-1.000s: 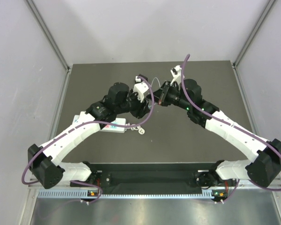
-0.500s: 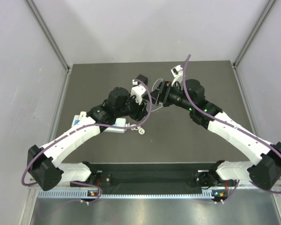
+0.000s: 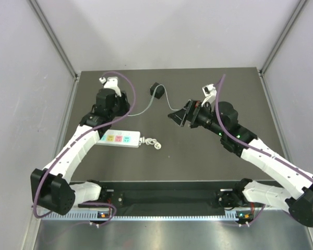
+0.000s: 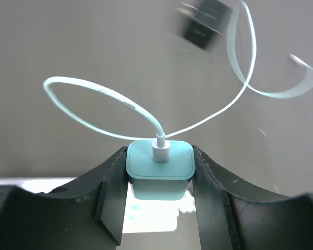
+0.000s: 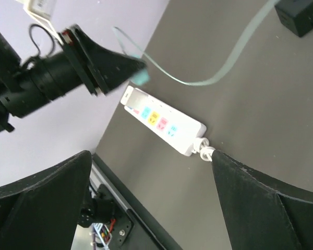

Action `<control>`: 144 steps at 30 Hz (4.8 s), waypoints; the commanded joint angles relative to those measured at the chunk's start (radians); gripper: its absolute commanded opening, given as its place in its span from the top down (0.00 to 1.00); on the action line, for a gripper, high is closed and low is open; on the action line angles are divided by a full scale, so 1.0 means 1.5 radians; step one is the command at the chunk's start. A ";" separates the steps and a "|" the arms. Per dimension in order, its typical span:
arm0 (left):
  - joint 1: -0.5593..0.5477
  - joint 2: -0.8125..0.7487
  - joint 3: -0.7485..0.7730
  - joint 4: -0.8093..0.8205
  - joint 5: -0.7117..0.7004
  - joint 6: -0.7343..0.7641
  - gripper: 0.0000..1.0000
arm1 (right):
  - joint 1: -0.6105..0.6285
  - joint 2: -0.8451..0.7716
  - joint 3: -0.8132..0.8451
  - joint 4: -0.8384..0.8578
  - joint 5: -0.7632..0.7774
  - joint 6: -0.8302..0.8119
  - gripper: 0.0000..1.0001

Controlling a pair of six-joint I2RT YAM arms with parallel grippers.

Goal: Insert the plug

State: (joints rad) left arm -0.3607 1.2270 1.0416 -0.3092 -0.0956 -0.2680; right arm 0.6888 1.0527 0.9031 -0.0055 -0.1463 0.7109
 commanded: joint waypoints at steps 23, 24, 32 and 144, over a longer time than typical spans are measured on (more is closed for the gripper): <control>0.032 -0.126 -0.057 0.134 0.181 0.038 1.00 | -0.090 0.083 0.006 0.067 -0.160 -0.066 0.04; 0.032 -0.134 -0.071 0.151 0.150 0.036 1.00 | -0.090 0.077 -0.002 0.075 -0.161 -0.062 0.04; 0.044 -0.166 -0.197 0.316 -0.024 0.047 1.00 | -0.084 0.050 -0.115 0.184 -0.176 0.025 0.04; -0.111 -0.065 0.048 0.287 0.425 -0.409 1.00 | 0.125 -0.125 -0.122 0.342 0.050 -0.613 0.25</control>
State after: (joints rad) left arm -0.5301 1.1854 1.1400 -0.1093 0.6746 -0.6140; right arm 0.8394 0.8761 0.7712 0.2497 -0.1585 -0.1989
